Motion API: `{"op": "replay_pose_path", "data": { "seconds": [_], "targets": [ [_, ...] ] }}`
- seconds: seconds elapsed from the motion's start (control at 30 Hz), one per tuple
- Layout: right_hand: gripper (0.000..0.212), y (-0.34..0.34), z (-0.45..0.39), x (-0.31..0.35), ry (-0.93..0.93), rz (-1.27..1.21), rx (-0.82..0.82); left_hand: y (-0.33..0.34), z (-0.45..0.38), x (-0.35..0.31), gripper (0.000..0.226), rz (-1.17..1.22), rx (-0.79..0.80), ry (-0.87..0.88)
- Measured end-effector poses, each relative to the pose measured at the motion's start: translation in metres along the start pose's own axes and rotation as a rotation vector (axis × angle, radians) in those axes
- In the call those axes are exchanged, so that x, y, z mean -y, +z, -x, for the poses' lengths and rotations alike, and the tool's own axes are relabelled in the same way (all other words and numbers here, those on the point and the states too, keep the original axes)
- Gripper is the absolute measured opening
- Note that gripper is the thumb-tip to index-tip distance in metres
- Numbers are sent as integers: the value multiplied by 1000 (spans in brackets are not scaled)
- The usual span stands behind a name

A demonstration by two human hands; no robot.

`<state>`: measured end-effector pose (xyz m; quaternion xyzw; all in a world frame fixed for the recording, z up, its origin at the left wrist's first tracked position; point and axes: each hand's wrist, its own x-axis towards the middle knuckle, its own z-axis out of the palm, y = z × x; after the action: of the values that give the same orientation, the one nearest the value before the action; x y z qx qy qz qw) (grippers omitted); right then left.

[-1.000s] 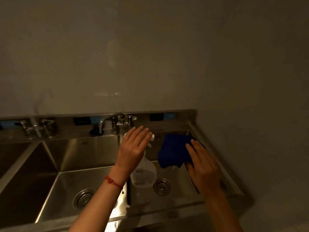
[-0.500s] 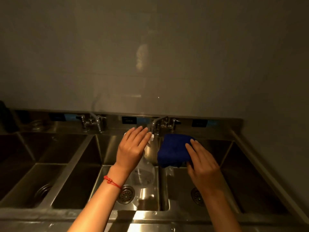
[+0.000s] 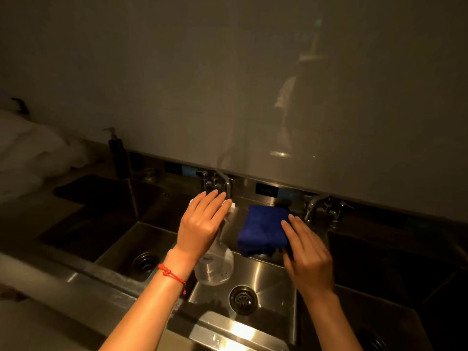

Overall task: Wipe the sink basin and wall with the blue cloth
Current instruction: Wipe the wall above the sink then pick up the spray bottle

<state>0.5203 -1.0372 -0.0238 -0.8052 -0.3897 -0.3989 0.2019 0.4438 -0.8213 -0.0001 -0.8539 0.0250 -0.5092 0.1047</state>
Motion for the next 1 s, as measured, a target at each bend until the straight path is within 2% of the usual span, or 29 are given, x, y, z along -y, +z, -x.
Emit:
{"op": "replay_pose_path", "data": {
  "seconds": [0.13,0.57,0.8,1.0],
  "targets": [
    [61,20,-20,14,-74,-80,-28,-16,8,20,41,-79,57,-99],
    [61,77,-64,77,-277,-356,-40,-65,50,74,41,-327,122,-259],
    [53,109,-81,140,-385,-457,-73,-97,84,119,41,-442,117,-317],
    [52,140,-97,212,-390,-477,-103,-123,120,180,47,-454,125,-347]
  ]
}}
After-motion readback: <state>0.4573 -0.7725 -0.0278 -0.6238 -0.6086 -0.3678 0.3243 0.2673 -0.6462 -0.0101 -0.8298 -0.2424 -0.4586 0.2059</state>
